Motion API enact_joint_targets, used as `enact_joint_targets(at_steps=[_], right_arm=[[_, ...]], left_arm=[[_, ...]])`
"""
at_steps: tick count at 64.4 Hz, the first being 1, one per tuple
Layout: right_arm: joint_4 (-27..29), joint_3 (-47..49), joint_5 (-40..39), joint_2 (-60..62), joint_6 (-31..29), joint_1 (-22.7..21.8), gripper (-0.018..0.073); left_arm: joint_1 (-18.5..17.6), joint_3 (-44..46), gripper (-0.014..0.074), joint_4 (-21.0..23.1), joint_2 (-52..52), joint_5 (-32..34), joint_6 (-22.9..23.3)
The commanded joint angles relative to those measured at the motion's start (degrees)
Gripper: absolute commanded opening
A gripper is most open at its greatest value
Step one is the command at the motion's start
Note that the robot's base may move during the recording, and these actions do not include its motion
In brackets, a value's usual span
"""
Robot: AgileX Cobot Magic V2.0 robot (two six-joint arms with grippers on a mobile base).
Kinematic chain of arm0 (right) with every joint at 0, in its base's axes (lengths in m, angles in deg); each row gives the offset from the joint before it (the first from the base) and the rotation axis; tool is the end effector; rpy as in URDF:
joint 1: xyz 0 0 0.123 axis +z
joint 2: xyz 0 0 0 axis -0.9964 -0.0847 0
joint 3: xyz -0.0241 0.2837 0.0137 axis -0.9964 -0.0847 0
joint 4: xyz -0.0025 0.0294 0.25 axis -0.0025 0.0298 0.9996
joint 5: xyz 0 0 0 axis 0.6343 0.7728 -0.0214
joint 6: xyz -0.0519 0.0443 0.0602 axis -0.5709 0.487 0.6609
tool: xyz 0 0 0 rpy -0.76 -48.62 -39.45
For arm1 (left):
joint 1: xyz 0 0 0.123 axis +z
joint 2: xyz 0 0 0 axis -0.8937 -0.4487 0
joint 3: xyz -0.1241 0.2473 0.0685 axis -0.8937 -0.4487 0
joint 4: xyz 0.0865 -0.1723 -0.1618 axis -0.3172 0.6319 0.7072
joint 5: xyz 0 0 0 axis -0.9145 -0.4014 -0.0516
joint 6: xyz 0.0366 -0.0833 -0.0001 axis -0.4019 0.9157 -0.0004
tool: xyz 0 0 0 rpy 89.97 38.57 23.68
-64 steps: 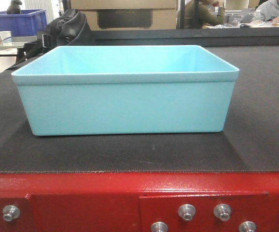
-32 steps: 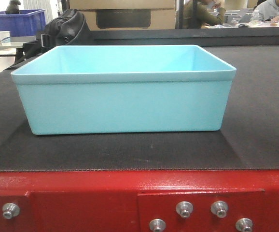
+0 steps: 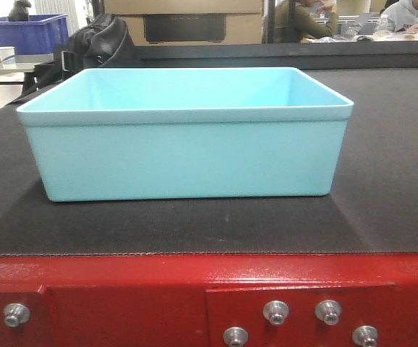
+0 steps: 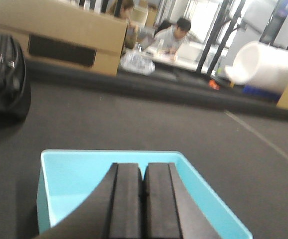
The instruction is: Fetch blue bin and place on conveyor start
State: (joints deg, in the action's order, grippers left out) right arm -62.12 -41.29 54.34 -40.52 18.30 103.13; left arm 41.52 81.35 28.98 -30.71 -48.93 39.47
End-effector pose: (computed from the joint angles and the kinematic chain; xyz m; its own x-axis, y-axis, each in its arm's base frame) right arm 0.1213 0.0362 0.3883 0.0487 0.0360 -0.9982 -0.2775 0.9605 0.0211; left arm 0.1247 -0.0527 0.3729 -0.0742 -0.2625 -0.9621 0.3921 0.8794 -0.2701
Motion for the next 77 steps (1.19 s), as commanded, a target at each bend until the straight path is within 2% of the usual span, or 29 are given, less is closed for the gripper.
enact_joint_targets(at_steps=[1,45,47,51,54,58,69,74,77], right_arm=[[0.0,-0.1,-1.4,1.3,-0.3,0.0,-0.0162],[0.0,-0.1,-0.7,1.6,-0.6,-0.2,-0.0162],[0.2,-0.4,-0.4,1.8,-2.9,-0.2,-0.0162],[3.6,-1.6,-1.0,2.7,-13.0,-0.4,-0.0162],[8.6,-2.7,-1.7,3.6,-20.8,-1.6,-0.0162],[13.3,-5.0,-4.3,5.3,-26.1,-4.7,-0.0162],[16.7,-13.3,-7.3,11.7,-25.9,-15.9,-0.0162],[18.7,-17.3,-7.3,14.8,-25.8,-19.5,-0.0162],[18.9,-19.7,-7.3,16.7,-23.4,-21.2,-0.0162]], left_arm=[[-0.1,-0.1,-0.0111,0.4,1.9,2.0,-0.3],[-0.1,-0.1,-0.0111,0.4,2.8,2.8,-0.3],[-0.1,-0.1,-0.0111,0.4,2.8,2.8,-0.3],[-0.1,-0.1,-0.0111,0.4,2.8,2.9,-0.3],[-0.1,-0.1,-0.0111,0.4,2.8,3.1,-0.3],[-0.1,-0.1,-0.0111,0.4,2.8,3.2,-0.3],[-0.1,-0.1,-0.0111,0.4,2.8,3.2,-0.3],[-0.1,-0.1,-0.0111,0.4,2.8,3.2,-0.3],[-0.1,-0.1,-0.0111,0.4,2.8,3.2,-0.3]])
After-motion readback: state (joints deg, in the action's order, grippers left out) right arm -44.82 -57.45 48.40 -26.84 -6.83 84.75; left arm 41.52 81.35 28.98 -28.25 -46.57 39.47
